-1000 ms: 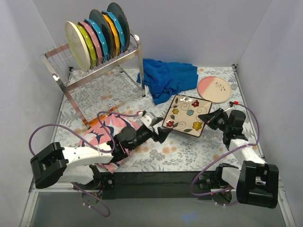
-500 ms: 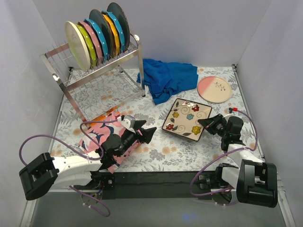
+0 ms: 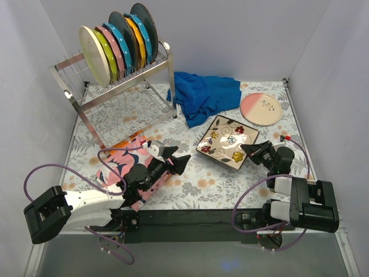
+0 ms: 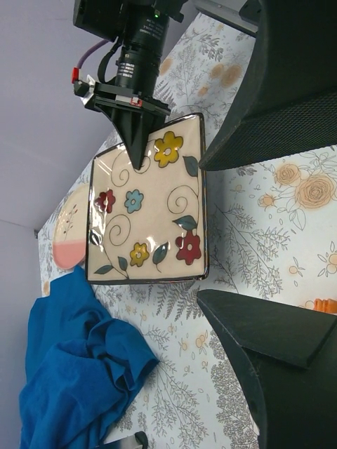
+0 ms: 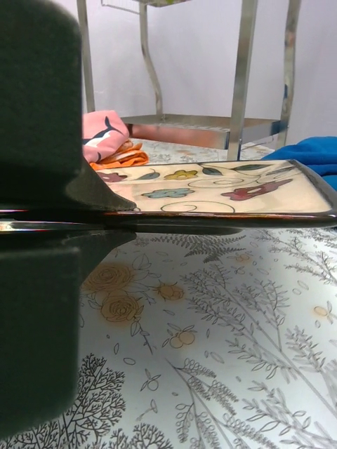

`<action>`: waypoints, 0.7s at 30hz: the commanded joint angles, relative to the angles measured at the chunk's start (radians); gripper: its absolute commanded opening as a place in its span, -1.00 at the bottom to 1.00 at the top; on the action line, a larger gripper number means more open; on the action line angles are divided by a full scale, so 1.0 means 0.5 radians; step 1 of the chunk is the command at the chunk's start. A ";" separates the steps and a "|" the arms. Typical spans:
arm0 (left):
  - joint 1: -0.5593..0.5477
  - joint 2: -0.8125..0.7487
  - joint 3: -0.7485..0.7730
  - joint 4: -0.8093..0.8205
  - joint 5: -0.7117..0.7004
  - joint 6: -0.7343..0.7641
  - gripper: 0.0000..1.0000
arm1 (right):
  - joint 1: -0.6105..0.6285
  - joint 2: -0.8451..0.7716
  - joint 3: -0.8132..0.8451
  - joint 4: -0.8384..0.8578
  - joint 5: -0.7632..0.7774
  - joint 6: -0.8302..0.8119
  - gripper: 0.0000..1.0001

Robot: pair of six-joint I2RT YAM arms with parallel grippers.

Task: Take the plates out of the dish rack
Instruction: Place the plate at the center of the board.

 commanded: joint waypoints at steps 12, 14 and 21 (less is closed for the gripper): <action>-0.005 -0.112 -0.017 0.019 -0.006 0.025 0.34 | 0.028 0.596 -0.112 1.418 0.040 0.421 -0.97; -0.005 -0.109 -0.017 0.022 0.000 0.028 0.34 | 0.037 0.734 -0.125 1.593 0.043 0.474 -0.97; -0.014 -0.131 -0.017 0.013 0.000 0.041 0.34 | 0.098 0.950 -0.109 1.698 0.104 0.453 -0.97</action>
